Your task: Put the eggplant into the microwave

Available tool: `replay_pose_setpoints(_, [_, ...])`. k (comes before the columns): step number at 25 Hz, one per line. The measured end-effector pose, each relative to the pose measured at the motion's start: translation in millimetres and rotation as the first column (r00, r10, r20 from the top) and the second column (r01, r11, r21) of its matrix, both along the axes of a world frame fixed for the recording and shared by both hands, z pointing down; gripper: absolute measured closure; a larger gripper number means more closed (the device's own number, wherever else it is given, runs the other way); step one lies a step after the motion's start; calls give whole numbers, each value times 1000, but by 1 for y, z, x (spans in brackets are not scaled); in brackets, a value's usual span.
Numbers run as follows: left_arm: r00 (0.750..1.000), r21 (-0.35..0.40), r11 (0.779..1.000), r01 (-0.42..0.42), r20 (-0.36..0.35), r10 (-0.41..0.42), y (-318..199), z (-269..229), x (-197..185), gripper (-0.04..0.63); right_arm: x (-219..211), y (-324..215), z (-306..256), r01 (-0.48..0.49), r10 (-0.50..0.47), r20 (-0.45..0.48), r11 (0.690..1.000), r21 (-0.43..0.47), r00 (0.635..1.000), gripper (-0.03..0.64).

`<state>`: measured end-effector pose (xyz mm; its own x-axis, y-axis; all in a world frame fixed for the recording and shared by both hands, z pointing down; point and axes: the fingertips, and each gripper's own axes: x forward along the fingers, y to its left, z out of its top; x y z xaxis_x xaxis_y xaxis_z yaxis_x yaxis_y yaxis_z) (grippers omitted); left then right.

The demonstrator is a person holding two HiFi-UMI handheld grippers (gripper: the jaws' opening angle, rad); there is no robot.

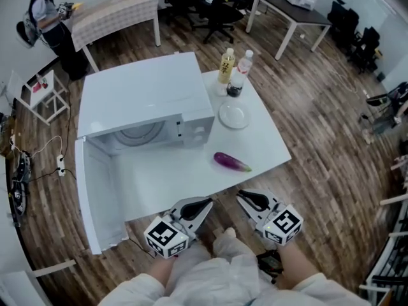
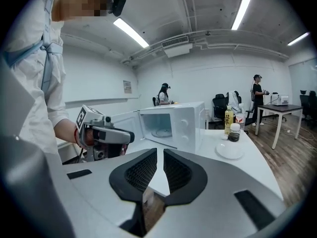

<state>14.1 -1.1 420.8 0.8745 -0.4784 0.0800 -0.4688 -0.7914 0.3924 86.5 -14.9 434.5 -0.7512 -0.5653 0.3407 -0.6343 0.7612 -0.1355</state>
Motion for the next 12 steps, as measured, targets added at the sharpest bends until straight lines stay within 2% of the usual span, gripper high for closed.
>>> replay_pose_setpoints(6, [1000, -34, 999, 23, 21, -22, -26, 14, 9, 594, 12, -32, 32, 60, -64, -94, 997, -44, 994, 572])
replay_pose_setpoints(12, [996, -74, 994, 81, 43, -78, -46, 29, 19, 594, 24, -61, 67, 139, -151, -157, 987, -82, 976, 511])
